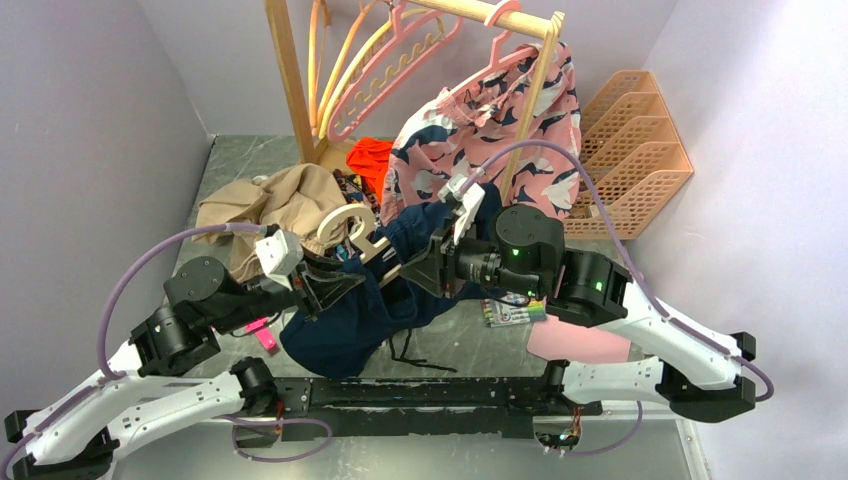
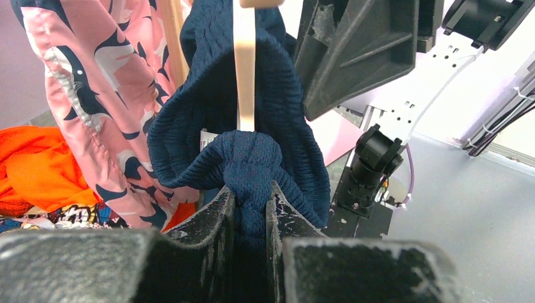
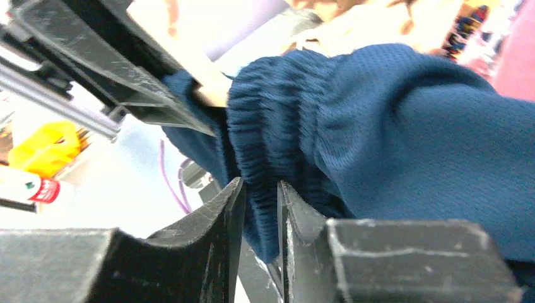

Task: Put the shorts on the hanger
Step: Hang the shorts on the hanger.

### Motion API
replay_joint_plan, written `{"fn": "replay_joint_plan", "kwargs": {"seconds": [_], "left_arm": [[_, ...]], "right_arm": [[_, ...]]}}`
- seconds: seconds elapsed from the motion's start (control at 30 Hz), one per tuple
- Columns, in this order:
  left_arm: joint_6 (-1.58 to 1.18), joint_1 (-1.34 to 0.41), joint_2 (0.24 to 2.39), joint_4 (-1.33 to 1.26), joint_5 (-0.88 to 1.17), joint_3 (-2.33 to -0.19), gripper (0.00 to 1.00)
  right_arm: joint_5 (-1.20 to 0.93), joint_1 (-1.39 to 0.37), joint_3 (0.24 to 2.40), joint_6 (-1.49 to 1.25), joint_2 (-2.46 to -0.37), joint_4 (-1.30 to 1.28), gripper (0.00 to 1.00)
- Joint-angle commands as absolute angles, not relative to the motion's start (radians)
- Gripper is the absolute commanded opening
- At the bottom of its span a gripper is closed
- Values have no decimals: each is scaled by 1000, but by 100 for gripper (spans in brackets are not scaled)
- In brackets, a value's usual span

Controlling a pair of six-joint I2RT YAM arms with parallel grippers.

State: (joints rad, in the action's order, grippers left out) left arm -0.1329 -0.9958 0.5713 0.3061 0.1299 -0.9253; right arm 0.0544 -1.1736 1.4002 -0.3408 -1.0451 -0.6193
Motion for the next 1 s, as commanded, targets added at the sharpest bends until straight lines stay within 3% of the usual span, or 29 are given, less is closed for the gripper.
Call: {"fn": "replay_joint_plan", "kwargs": {"seconds": [0.0,0.1,0.2,0.4,0.57,0.97], "left_arm": [[-146,-997,554,182,116,-936,7],[-147,-997,539,189,109,-931,7],[-150,-997,508,207,105,-929,7],[-156,-997,414,304,99,-944,7],[-164,-997,346,360,85,-951,7],[-158,-997,339,396,80,-982,7]], "right_arm": [[-137,-1177,1390,-327,-1052,-497,30],[-101,-1177,1425,-305,-1025,-509,46],[63,-1176,1478,-278,-975,-557,51],[291,-1176,1504,-260,-855,-633,53],[430,-1176,1395,-319,-774,-667,52],[482,-1176,1246,-411,-791,-503,53]]}}
